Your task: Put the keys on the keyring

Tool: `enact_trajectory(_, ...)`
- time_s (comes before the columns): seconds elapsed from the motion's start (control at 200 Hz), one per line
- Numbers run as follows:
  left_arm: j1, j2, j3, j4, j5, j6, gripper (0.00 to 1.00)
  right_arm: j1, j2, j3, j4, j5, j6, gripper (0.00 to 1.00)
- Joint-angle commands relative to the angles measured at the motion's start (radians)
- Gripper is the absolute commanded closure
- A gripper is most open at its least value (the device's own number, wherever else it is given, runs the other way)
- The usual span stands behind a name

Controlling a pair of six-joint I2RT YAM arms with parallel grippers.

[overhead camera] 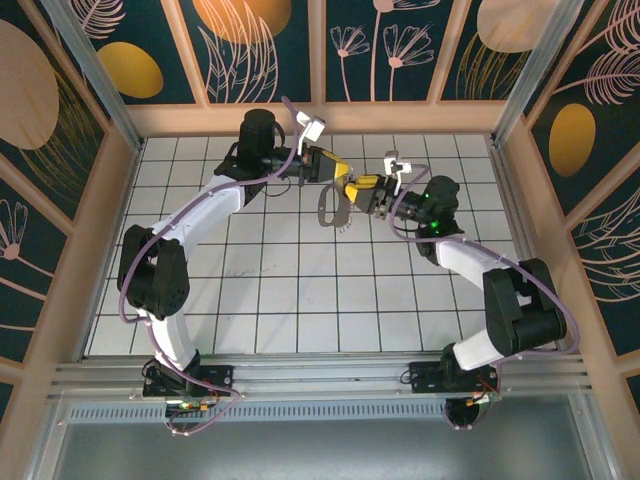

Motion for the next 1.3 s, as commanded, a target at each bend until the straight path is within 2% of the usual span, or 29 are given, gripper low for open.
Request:
enact_trajectory(0.0, -0.004, -0.030, -0.002, 0.051, 0.008, 0.013, 1.00, -0.003, -0.042, -0.018, 0.012, -0.016, -0.021, 0.69)
enact_trajectory(0.18, -0.003, -0.032, -0.007, 0.056, 0.007, 0.010, 1.00, -0.004, -0.042, -0.017, 0.010, -0.022, -0.019, 0.86)
enact_trajectory(0.285, -0.003, -0.034, -0.007, 0.060, 0.006, 0.006, 1.00, -0.003, -0.038, -0.014, 0.012, -0.025, -0.014, 0.92)
enact_trajectory(0.43, -0.003, -0.040, -0.011, 0.064, -0.014, 0.006, 1.00, -0.004, -0.049, -0.012, -0.018, -0.016, -0.026, 0.93)
enact_trajectory(0.491, -0.003, -0.045, -0.015, 0.065, -0.030, 0.010, 1.00, -0.004, -0.056, -0.010, -0.039, -0.010, -0.032, 1.00)
enact_trajectory(0.641, -0.003, -0.063, -0.028, 0.052, -0.101, 0.037, 1.00, -0.003, -0.069, 0.003, -0.104, 0.012, -0.040, 1.00)
enact_trajectory(0.696, -0.003, -0.071, -0.032, 0.046, -0.119, 0.049, 1.00, -0.004, -0.075, 0.012, -0.144, 0.030, -0.050, 0.94)
enact_trajectory(0.821, -0.004, -0.077, -0.038, 0.046, -0.126, 0.054, 1.00, -0.004, -0.082, 0.023, -0.193, 0.057, -0.070, 0.95)
enact_trajectory(0.846, -0.003, -0.076, -0.039, 0.046, -0.126, 0.055, 1.00, -0.005, -0.079, 0.021, -0.185, 0.053, -0.065, 0.91)
enact_trajectory(0.896, -0.003, -0.078, -0.040, 0.046, -0.124, 0.055, 1.00, -0.004, -0.079, 0.017, -0.167, 0.050, -0.054, 0.74)
enact_trajectory(0.956, -0.004, -0.075, -0.040, 0.048, -0.121, 0.055, 1.00, -0.003, -0.072, 0.017, -0.149, 0.048, -0.044, 0.72)
enact_trajectory(1.021, -0.003, -0.073, -0.043, 0.050, -0.117, 0.051, 1.00, -0.004, -0.063, 0.017, -0.131, 0.045, -0.034, 0.79)
enact_trajectory(1.081, -0.003, -0.073, -0.043, 0.051, -0.113, 0.051, 1.00, -0.005, -0.052, 0.020, -0.116, 0.038, -0.025, 0.80)
enact_trajectory(1.126, -0.004, -0.074, -0.044, 0.052, -0.112, 0.052, 1.00, -0.002, -0.045, 0.024, -0.106, 0.031, -0.019, 0.94)
enact_trajectory(1.161, -0.003, -0.074, -0.045, 0.051, -0.110, 0.053, 1.00, -0.002, -0.040, 0.028, -0.104, 0.030, -0.017, 1.00)
enact_trajectory(1.296, -0.003, -0.075, -0.048, 0.051, -0.105, 0.055, 1.00, -0.001, -0.022, 0.035, -0.086, 0.025, -0.007, 1.00)
